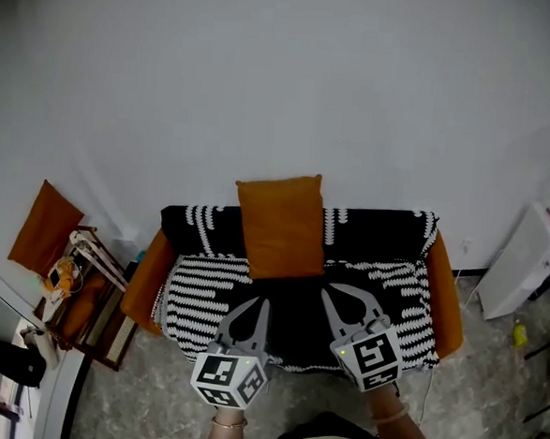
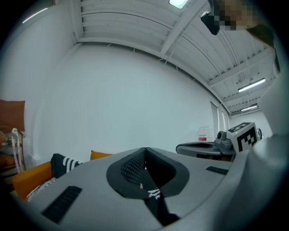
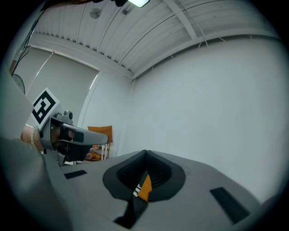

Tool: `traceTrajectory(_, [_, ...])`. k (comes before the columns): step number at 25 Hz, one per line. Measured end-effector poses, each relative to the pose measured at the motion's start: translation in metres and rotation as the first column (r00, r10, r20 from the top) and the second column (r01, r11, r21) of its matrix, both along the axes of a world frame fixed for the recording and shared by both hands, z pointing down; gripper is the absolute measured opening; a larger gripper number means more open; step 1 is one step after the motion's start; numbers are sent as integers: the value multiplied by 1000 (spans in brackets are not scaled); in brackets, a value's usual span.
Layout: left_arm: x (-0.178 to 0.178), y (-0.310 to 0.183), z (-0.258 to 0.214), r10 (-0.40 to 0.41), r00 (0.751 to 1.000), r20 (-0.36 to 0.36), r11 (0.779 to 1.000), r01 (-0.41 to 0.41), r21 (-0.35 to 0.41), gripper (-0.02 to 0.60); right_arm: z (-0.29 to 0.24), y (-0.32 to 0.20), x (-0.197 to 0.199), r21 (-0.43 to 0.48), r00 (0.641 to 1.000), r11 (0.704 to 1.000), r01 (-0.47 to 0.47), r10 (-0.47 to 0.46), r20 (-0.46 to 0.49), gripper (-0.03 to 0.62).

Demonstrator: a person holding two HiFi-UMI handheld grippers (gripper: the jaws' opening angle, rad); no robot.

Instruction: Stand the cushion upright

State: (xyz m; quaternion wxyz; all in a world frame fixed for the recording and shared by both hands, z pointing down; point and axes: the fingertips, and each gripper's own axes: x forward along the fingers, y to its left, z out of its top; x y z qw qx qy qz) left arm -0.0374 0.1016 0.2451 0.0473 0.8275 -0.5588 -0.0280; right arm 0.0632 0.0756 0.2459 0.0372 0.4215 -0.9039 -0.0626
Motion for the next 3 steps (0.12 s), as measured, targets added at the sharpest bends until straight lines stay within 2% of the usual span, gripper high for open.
traceTrajectory(3, [4, -3, 3, 4, 1000, -4, 1000, -4, -3, 18, 1, -2, 2, 5, 1000, 1000, 2, -2, -3, 8])
